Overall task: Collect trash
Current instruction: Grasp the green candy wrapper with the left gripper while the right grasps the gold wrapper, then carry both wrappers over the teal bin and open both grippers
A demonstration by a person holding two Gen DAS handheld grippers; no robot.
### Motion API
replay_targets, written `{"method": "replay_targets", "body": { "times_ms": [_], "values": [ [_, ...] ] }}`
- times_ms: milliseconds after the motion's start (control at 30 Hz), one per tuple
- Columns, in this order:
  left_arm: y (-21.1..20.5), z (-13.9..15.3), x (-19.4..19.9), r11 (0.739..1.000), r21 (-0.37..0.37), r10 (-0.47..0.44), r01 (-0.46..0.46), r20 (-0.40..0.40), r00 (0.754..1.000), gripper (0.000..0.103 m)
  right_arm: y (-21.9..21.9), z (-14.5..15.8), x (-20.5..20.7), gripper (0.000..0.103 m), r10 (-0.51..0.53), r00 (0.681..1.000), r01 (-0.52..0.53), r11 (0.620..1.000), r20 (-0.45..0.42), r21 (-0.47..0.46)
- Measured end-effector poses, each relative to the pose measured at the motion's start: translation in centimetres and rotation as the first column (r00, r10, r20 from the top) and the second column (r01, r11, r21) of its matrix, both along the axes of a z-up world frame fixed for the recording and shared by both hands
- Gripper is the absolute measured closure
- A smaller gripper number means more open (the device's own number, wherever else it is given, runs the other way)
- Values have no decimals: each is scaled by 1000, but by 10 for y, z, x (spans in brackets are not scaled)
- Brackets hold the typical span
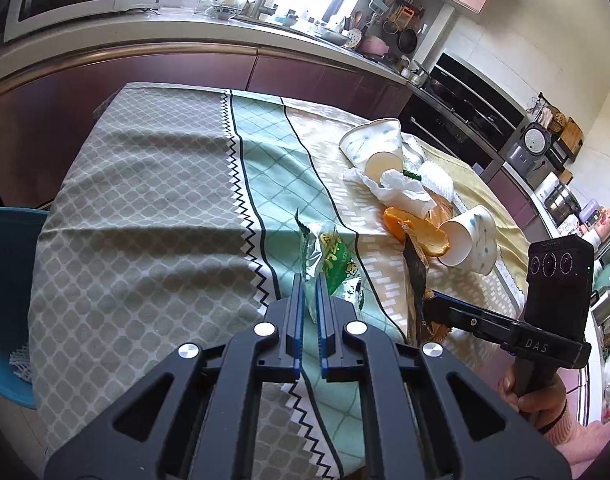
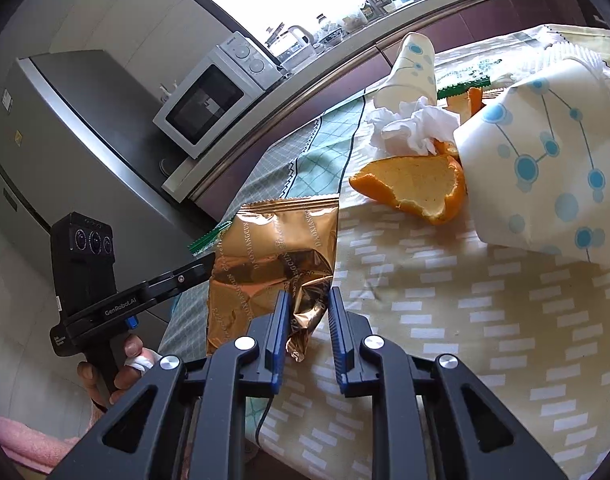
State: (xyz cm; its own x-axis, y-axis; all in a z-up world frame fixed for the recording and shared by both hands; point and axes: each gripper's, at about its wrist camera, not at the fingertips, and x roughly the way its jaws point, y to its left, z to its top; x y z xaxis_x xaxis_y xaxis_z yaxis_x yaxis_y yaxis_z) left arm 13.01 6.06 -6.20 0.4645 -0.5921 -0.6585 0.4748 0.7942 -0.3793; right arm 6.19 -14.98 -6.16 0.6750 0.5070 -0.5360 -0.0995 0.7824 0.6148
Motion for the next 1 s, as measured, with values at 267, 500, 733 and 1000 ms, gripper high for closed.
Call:
{"method": "replay_targets", "body": {
  "times_ms": [267, 500, 733, 1000],
  "values": [
    [34, 16, -10, 998, -10, 65, -64, 51, 997, 97, 15, 10, 7, 85, 56, 998, -55, 998, 32, -19],
    [74, 34, -21, 990, -6, 141, -142, 112, 984, 97, 48, 25, 26, 85, 151, 987, -148, 988, 59, -50],
    [142, 47, -25, 958, -9, 284, -286, 148, 947, 97, 101, 47, 55, 85, 287, 952, -274, 954, 104, -123],
    [217, 46, -24, 900, 0, 430, -436, 155, 889, 97, 166, 56, 96, 85, 413, 904, -392, 904, 108, -174]
  ]
}}
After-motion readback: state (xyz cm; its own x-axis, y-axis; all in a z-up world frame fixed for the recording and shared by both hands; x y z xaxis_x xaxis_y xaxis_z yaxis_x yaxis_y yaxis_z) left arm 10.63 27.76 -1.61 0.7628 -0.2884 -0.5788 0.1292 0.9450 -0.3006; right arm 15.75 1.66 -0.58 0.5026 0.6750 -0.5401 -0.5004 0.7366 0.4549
